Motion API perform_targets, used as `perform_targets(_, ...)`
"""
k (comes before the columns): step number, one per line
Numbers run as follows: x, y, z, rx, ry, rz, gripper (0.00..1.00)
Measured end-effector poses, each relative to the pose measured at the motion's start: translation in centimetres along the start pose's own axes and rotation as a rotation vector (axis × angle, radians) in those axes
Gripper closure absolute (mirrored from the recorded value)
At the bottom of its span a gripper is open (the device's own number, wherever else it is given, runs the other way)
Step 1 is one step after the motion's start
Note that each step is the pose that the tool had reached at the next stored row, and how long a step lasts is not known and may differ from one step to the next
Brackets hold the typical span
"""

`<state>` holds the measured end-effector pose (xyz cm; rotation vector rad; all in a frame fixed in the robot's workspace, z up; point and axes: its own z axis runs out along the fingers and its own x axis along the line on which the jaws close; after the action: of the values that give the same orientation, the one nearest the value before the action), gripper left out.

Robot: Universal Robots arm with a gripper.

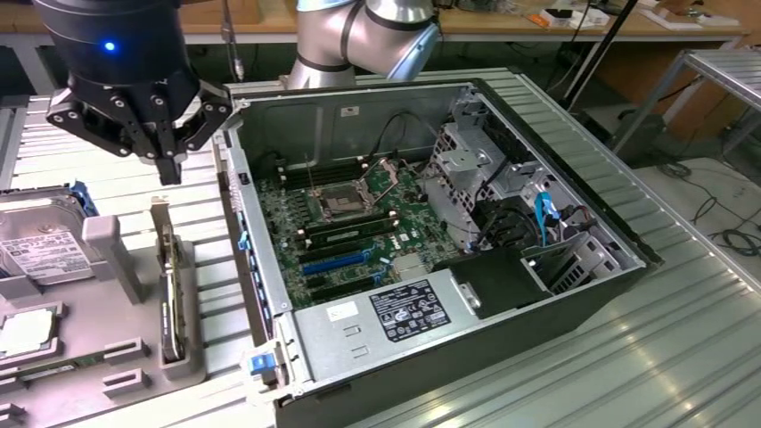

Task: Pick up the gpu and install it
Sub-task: 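Reach for the gpu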

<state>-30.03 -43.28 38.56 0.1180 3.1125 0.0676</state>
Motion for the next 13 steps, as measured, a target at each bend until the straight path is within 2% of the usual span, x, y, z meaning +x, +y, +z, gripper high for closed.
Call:
perform_targets(5, 0.9, -0.74, 0.00, 0.0001, 0.0002, 0.000, 0.89)
perform_targets(9, 1.8, -1.74, 0.02, 0.0000, 0.0001, 0.000, 0.89)
perform_targets(13, 2.3, -2.25, 0.03, -0.0001, 0.0000, 0.000, 0.89)
